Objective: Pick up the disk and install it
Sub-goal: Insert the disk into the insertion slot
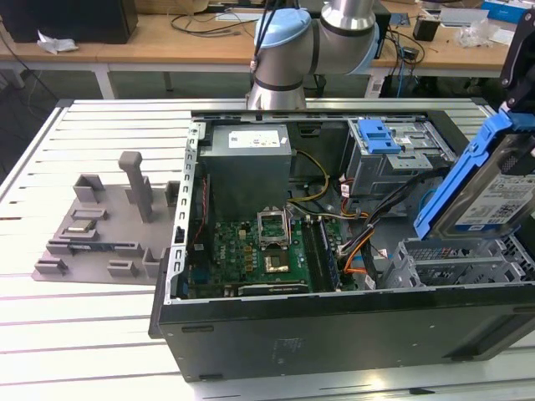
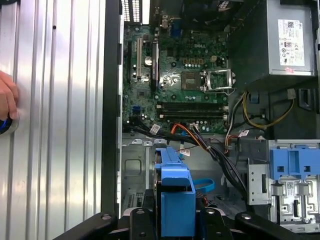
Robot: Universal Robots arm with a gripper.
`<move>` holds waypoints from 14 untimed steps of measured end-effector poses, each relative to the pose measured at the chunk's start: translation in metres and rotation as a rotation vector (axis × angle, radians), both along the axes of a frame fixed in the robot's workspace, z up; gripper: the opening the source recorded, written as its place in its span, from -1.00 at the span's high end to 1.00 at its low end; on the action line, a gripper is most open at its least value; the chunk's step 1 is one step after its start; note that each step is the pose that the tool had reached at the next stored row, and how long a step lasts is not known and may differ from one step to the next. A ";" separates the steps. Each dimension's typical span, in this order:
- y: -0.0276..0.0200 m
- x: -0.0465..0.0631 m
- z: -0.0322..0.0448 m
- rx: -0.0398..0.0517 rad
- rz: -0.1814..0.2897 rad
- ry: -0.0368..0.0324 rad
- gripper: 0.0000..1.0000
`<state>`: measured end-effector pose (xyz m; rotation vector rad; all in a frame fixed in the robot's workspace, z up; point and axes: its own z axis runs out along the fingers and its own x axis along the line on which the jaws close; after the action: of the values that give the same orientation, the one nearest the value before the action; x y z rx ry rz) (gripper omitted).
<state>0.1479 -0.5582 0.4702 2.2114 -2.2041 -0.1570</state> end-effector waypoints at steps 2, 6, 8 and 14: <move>0.0000 0.000 -0.0004 -0.0077 -0.025 0.0001 0.26; 0.0000 0.002 -0.0029 -0.0188 -0.040 -0.0001 0.26; 0.0002 0.002 -0.0049 -0.0205 -0.043 0.0002 0.26; 0.0023 0.000 -0.0201 -0.0184 -0.061 0.0015 0.26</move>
<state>0.1483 -0.5559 0.4501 2.1354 -2.2640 -0.1386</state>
